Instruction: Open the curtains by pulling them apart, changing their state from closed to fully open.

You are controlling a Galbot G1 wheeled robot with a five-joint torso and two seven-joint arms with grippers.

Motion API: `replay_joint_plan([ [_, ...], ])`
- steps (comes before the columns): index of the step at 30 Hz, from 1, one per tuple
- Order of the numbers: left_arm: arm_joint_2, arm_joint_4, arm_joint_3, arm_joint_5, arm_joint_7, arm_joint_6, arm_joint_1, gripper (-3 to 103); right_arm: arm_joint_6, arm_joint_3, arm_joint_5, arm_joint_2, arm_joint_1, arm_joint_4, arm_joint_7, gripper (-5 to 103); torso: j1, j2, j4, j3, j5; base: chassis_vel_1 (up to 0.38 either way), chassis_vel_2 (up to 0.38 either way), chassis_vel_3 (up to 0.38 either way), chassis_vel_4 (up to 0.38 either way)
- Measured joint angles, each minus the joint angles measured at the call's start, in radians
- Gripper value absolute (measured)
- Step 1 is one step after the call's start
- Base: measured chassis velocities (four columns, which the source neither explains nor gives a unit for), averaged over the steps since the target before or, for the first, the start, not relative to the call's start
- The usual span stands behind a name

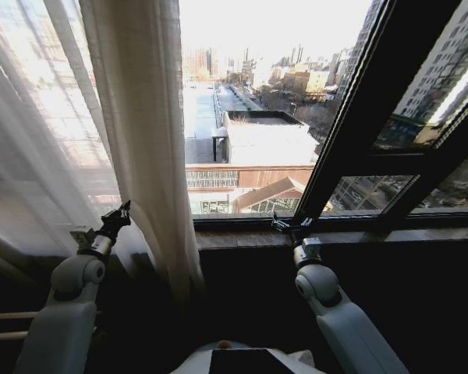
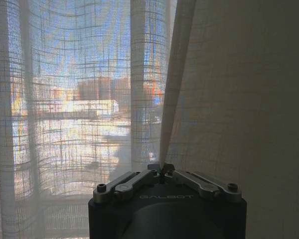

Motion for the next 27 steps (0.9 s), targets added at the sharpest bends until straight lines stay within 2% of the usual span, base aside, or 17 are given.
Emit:
replay_joint_plan([
  [3, -0.005, 0.007, -0.009, -0.003, -0.025, 0.001, -0.008, 0, 0.001, 0.0, 0.0, 0.0, 0.001, -0.002, 0.0, 100, 0.0, 0.0, -0.0004, 0.0, 0.0001, 0.0, 0.0, 0.0, 0.0],
  [6, -0.023, 0.036, -0.045, 0.001, -0.088, 0.001, -0.035, 0, 0.001, -0.001, 0.0, 0.001, 0.001, -0.005, -0.002, 100, 0.0, 0.0, 0.0, 0.0, -0.0003, 0.0, 0.0, 0.0, 0.0],
  [13, -0.029, 0.071, -0.114, 0.0, -0.158, 0.0, -0.049, 0, 0.002, -0.004, 0.0, 0.003, 0.001, -0.009, -0.003, 100, 0.0, 0.0, 0.0001, 0.0, -0.0005, 0.0, 0.0, 0.0, 0.0],
  [16, -0.037, 0.083, -0.152, 0.005, -0.255, -0.001, -0.056, 0, 0.003, -0.006, 0.0, 0.005, 0.003, -0.015, -0.004, 100, 0.0, 0.0, 0.0, 0.0, -0.0002, 0.0, 0.0, 0.0, 0.0],
  [18, -0.048, 0.084, -0.166, 0.016, -0.356, 0.013, -0.067, 0, 0.004, -0.009, 0.0, 0.008, 0.003, -0.016, -0.005, 100, 0.0, 0.0, 0.0, 0.0, -0.0002, 0.0, 0.0, 0.0, 0.0],
  [19, -0.048, 0.084, -0.166, 0.016, -0.356, 0.013, -0.067, 0, 0.004, -0.009, 0.0, 0.008, 0.003, -0.016, -0.005, 100, 0.0, 0.0, 0.0, 0.0, -0.0002, 0.0, 0.0, 0.0, 0.0],
  [22, -0.061, 0.091, -0.182, 0.035, -0.492, 0.045, -0.085, 0, 0.005, -0.011, -0.001, 0.011, 0.003, -0.016, -0.006, 100, 0.0, 0.0, 0.0001, 0.0, -0.0004, 0.0, 0.0, 0.0, 0.0],
  [23, -0.061, 0.091, -0.182, 0.035, -0.492, 0.045, -0.085, 0, 0.005, -0.011, -0.001, 0.011, 0.003, -0.016, -0.006, 100, 0.0, 0.0, 0.0001, 0.0, -0.0004, 0.0, 0.0, 0.0, 0.0],
  [25, -0.064, 0.111, -0.195, 0.054, -0.57, 0.05, -0.101, 0, 0.005, -0.011, -0.001, 0.011, 0.002, -0.016, -0.006, 100, 0.0, 0.0, 0.0, 0.0, -0.0003, 0.0, 0.0, 0.0, 0.0],
  [27, -0.059, 0.123, -0.203, 0.072, -0.591, 0.051, -0.107, 0, 0.006, -0.011, -0.001, 0.009, 0.001, -0.017, -0.006, 100, 0.0, 0.0, 0.0, 0.0, -0.0004, 0.0, 0.0, 0.0, 0.0],
])
